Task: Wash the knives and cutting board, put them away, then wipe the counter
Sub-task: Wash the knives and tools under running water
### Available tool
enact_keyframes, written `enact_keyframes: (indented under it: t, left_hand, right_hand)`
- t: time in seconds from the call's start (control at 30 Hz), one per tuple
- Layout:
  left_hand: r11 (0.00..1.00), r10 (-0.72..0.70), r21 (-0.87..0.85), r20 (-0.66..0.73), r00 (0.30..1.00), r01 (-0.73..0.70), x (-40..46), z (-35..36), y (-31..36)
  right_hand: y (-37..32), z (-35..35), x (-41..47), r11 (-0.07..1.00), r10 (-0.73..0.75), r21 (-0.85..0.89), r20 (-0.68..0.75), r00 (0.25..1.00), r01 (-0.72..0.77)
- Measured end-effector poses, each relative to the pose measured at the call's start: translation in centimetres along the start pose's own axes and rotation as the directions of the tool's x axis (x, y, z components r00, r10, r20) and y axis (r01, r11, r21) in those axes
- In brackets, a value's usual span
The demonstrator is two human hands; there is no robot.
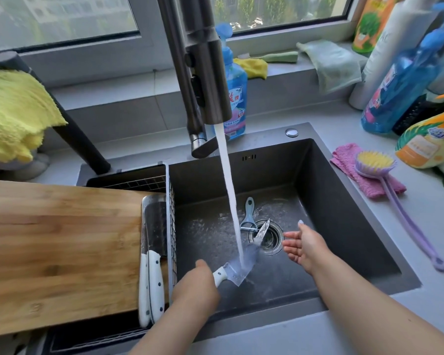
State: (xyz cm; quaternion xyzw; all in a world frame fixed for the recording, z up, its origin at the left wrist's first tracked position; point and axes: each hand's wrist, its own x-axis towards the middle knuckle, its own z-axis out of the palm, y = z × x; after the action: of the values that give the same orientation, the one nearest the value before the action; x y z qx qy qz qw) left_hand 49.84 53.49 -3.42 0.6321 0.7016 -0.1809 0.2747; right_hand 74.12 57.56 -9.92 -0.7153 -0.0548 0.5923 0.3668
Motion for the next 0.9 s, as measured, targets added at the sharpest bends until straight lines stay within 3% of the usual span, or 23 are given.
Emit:
enact_keyframes:
  t: [0.23, 0.37, 0.5, 0.9]
  left_hand:
    - [0.995, -0.027, -0.089, 0.071, 0.997, 0.033, 0.6, 0.1, -0.1]
    - [0.909, -0.034, -0.386, 0.302, 0.953, 0.155, 1.2, -0.1, 0.1]
    - [0.807, -0.020, -0.520, 0.451, 0.893, 0.280, 1.8, -0.7, 0.3]
    - [0.642, 0.081, -0.621, 0.638, 0.766, 0.449, 1.4, -1.0, 0.7]
  right_hand:
    - [0.0, 0.0, 0.0, 1.000, -0.003, -0.005, -0.005, 1.000, 0.003]
    - [0.0, 0.1, -0.1, 1.000, 0.000, -0.014, -0.005, 1.000, 0.000]
    - [0.1, 0.1, 0.0, 1.000, 0.005, -0.019, -0.009, 1.000, -0.005]
    - [0.0, 0.2, 0.1, 1.000, 0.010, -0.015, -0.007, 1.000, -0.011]
